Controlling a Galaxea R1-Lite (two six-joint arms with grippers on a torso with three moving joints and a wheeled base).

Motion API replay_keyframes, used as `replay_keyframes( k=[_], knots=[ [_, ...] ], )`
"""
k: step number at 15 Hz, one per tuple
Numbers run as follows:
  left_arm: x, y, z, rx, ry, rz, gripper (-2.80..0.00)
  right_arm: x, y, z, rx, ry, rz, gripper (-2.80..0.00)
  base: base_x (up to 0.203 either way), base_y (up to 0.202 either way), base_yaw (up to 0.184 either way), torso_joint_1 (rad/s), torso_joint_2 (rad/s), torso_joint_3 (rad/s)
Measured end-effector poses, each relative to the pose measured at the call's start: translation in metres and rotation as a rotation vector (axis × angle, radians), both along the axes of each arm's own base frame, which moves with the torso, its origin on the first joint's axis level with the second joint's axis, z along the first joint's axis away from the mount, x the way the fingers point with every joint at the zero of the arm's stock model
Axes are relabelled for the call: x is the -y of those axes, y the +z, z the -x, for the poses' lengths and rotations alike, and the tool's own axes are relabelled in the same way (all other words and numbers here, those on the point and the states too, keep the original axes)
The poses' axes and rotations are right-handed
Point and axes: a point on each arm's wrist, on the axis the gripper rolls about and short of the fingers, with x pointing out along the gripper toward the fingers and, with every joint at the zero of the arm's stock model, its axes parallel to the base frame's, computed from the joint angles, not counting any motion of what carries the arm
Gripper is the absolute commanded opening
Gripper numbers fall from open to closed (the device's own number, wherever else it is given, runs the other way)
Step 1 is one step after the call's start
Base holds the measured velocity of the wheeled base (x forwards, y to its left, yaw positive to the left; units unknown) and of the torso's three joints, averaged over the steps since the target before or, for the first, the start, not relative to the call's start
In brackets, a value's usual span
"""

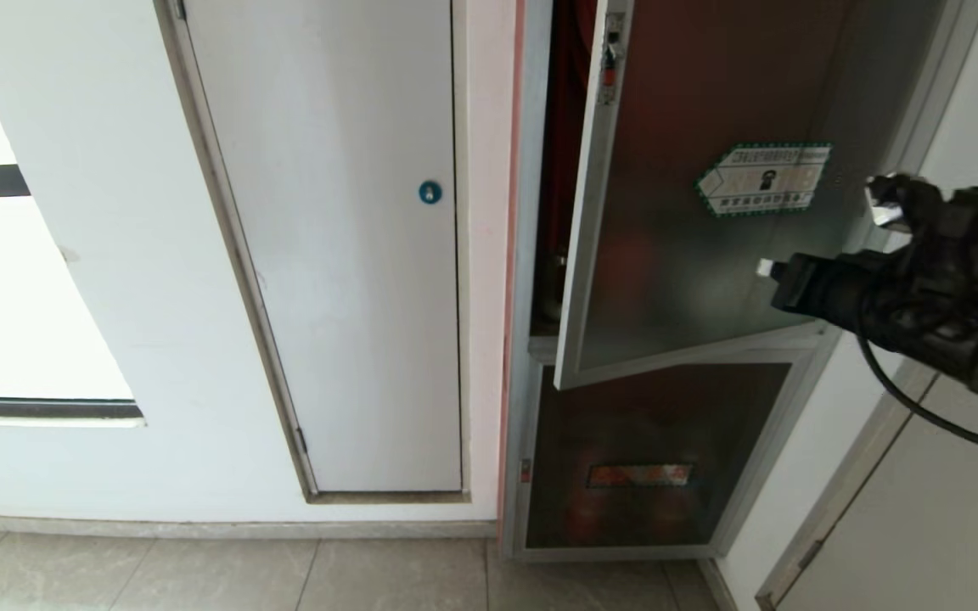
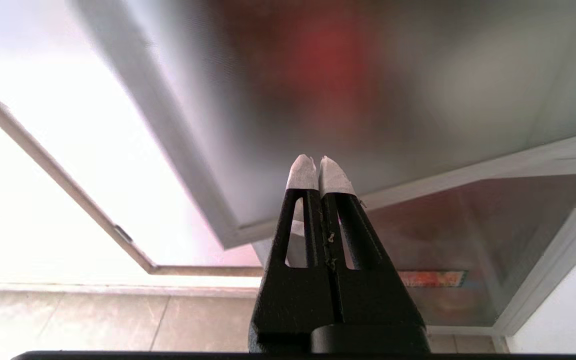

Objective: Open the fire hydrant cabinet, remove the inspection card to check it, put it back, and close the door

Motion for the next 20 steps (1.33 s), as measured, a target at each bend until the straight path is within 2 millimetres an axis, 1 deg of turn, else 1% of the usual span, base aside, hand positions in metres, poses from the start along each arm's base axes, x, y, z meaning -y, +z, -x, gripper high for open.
replay_keyframes(
  k=[4, 6, 8, 9, 11, 14, 16, 18, 20],
  knots=[
    [0.0, 0.0, 0.0, 0.0, 0.0, 0.001, -2.8, 0.004, 0.013, 0.1, 0.121, 0.002, 0.009, -2.8, 0.0, 0.0, 0.0, 0.0, 0.0, 0.0],
    [0.0, 0.0, 0.0, 0.0, 0.0, 0.001, -2.8, 0.006, 0.015, 0.149, 0.179, 0.004, 0.031, -2.8, 0.0, 0.0, 0.0, 0.0, 0.0, 0.0],
    [0.0, 0.0, 0.0, 0.0, 0.0, 0.001, -2.8, 0.008, 0.012, 0.199, 0.23, 0.004, 0.05, -2.8, 0.0, 0.0, 0.0, 0.0, 0.0, 0.0],
    [0.0, 0.0, 0.0, 0.0, 0.0, 0.0, -2.8, 0.009, 0.01, 0.219, 0.249, 0.0, 0.055, -2.8, 0.0, 0.0, 0.0, 0.0, 0.0, 0.0],
    [0.0, 0.0, 0.0, 0.0, 0.0, 0.0, -2.8, 0.011, -0.002, 0.257, 0.261, -0.036, 0.062, -2.8, 0.0, 0.0, 0.0, 0.0, 0.0, 0.0],
    [0.0, 0.0, 0.0, 0.0, 0.0, 0.0, -2.8, 0.014, -0.025, 0.297, 0.255, -0.126, 0.068, -2.8, 0.0, 0.0, 0.0, 0.0, 0.0, 0.0],
    [0.0, 0.0, 0.0, 0.0, 0.0, 0.001, -2.8, 0.015, -0.041, 0.314, 0.251, -0.144, 0.084, -2.8, 0.0, 0.0, 0.0, 0.0, 0.0, 0.0],
    [0.0, 0.0, 0.0, 0.0, 0.0, 0.001, -2.8, 0.015, -0.063, 0.324, 0.241, -0.149, 0.11, -2.8, 0.0, 0.0, 0.0, 0.0, 0.0, 0.0],
    [0.0, 0.0, 0.0, 0.0, 0.0, 0.0, -2.8, 0.015, -0.084, 0.328, 0.238, -0.151, 0.139, -2.8, 0.0, 0.0, 0.0, 0.0, 0.0, 0.0]
  ],
)
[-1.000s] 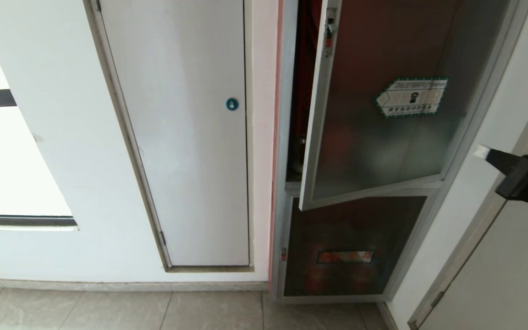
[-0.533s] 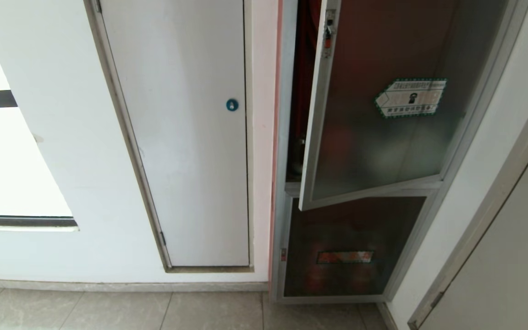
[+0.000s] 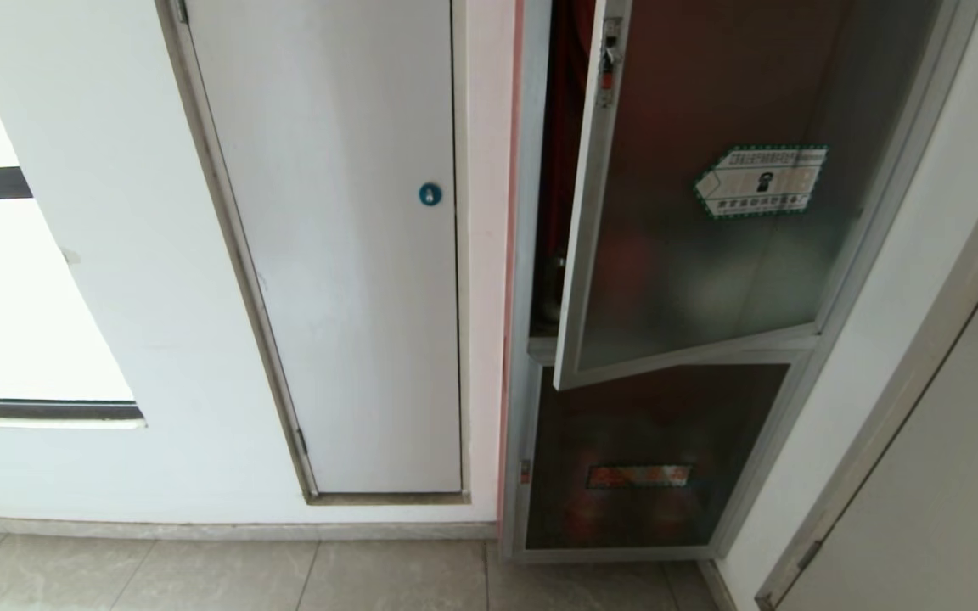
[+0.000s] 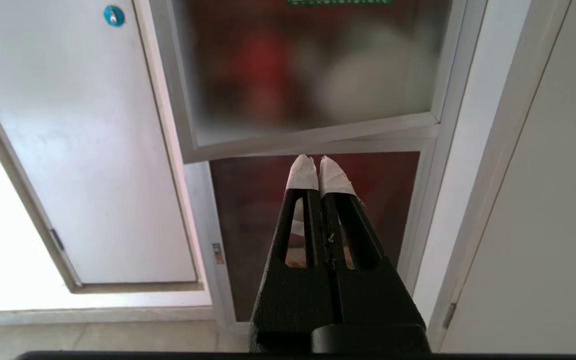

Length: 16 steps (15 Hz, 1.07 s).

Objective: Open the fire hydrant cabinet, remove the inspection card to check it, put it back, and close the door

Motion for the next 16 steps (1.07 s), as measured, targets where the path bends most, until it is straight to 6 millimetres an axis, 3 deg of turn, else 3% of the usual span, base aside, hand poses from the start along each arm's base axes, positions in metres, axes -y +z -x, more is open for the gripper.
replay_keyframes(
  k=[8, 16],
  knots=[
    [0.0, 0.0, 0.0, 0.0, 0.0, 0.0, -2.8, 0.0, -0.057, -0.006, -0.081, -0.007, 0.045, -2.8, 0.0, 0.0, 0.0, 0.0, 0.0, 0.0],
    [0.0, 0.0, 0.0, 0.0, 0.0, 0.0, -2.8, -0.001, -0.071, -0.009, -0.157, 0.02, 0.065, -2.8, 0.0, 0.0, 0.0, 0.0, 0.0, 0.0]
  ],
)
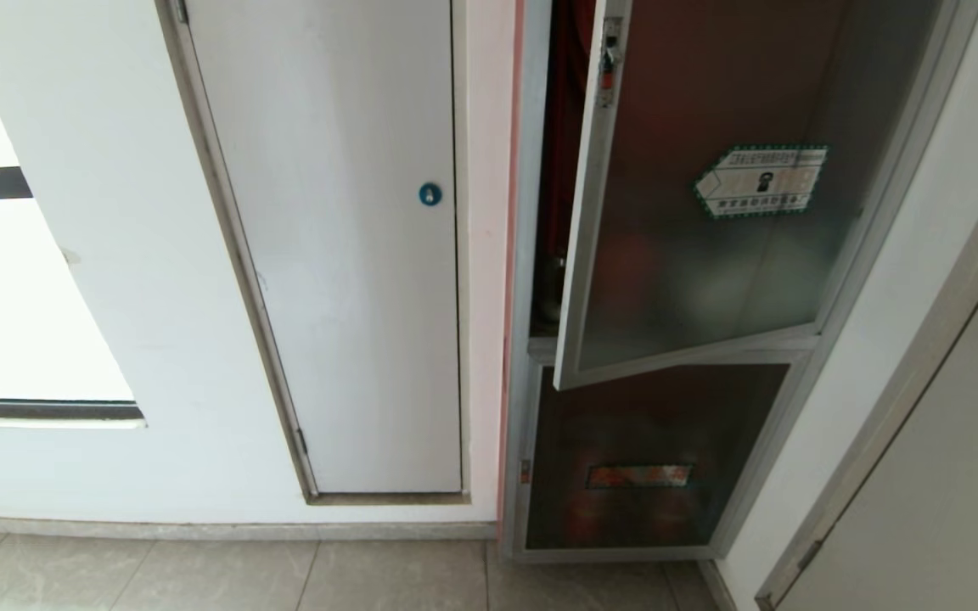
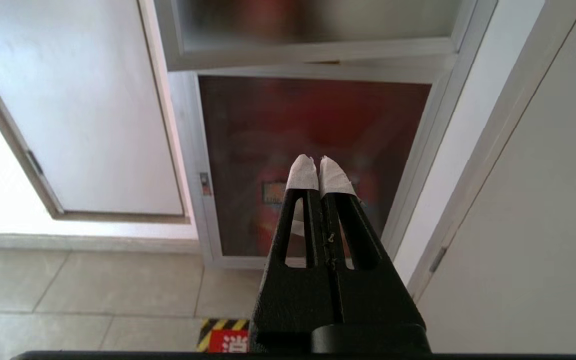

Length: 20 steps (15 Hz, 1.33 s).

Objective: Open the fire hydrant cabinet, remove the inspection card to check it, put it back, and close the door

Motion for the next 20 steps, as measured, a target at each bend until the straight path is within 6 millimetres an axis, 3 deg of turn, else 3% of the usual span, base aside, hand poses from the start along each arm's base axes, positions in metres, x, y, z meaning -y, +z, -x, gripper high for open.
replay_keyframes(
  k=[20],
  knots=[
    [0.0, 0.0, 0.0, 0.0, 0.0, -0.002, -2.8, -0.0003, -0.0011, 0.0, -0.013, 0.016, -0.035, -2.8, 0.003, 0.0, 0.0, 0.0, 0.0, 0.0]
  ],
)
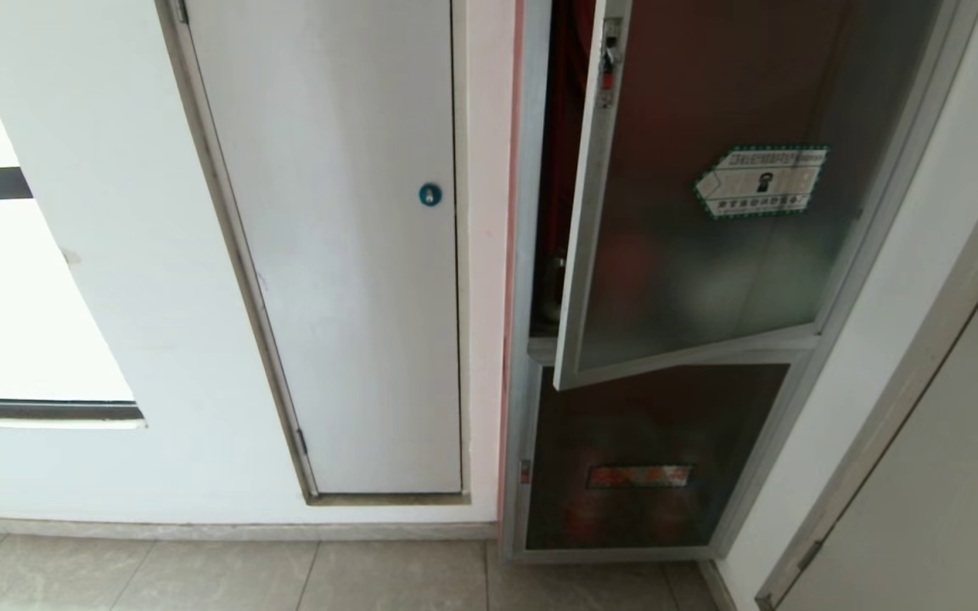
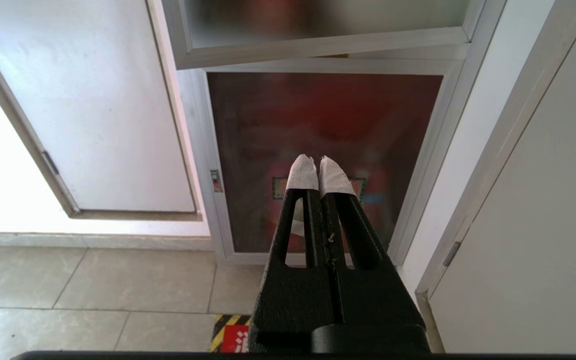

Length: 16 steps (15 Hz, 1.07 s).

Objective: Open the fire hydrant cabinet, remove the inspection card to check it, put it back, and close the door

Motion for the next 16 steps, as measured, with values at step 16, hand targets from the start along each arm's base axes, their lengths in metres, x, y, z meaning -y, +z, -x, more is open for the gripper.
replay_keyframes(
  k=[16],
  knots=[
    [0.0, 0.0, 0.0, 0.0, 0.0, 0.0, -2.8, -0.0001, -0.0002, -0.0001, 0.001, 0.003, 0.001, -2.8, 0.193, 0.0, 0.0, 0.004, 0.0, 0.0]
  ],
)
